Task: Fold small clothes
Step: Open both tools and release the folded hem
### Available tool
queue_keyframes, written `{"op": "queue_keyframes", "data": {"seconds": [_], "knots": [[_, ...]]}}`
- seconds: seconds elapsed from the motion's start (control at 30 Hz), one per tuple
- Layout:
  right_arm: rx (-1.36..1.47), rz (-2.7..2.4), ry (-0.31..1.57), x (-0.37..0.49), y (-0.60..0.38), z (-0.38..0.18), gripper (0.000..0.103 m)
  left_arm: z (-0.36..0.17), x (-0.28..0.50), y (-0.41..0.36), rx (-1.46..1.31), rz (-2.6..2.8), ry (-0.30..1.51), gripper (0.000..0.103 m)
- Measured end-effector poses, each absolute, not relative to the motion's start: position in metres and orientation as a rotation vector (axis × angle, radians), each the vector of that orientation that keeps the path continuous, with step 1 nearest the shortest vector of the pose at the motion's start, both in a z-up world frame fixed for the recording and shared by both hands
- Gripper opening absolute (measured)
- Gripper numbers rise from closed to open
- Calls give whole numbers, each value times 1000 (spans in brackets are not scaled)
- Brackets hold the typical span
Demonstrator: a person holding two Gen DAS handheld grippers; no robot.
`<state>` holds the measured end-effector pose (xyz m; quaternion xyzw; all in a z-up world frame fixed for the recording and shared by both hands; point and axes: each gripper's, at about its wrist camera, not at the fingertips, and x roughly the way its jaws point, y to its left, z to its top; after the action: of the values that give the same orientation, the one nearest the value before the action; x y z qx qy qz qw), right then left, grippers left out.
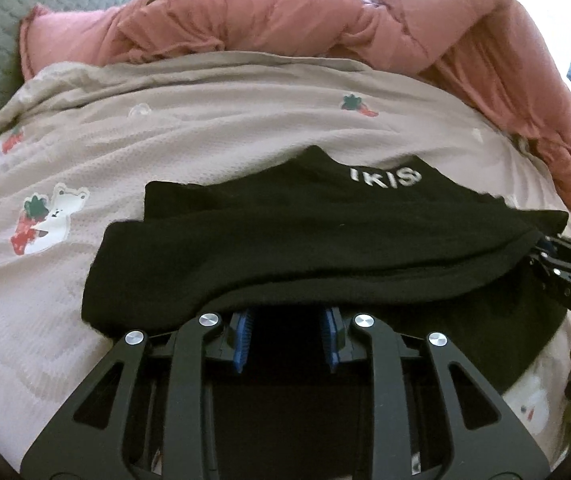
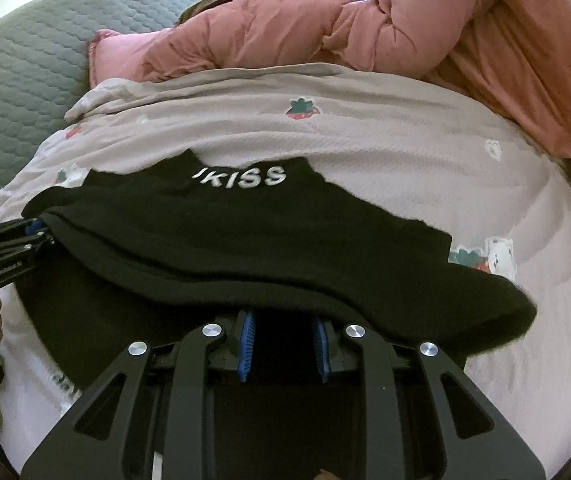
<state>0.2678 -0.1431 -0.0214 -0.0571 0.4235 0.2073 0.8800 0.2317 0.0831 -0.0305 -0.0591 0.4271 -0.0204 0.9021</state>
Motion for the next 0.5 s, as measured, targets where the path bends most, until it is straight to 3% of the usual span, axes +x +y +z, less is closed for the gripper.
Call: {"op": "queue_keyframes", "data": {"seconds": [0.5], "knots": [[-102, 329, 873, 331, -157, -18, 23, -23, 260, 150, -317, 45, 803, 21]]}}
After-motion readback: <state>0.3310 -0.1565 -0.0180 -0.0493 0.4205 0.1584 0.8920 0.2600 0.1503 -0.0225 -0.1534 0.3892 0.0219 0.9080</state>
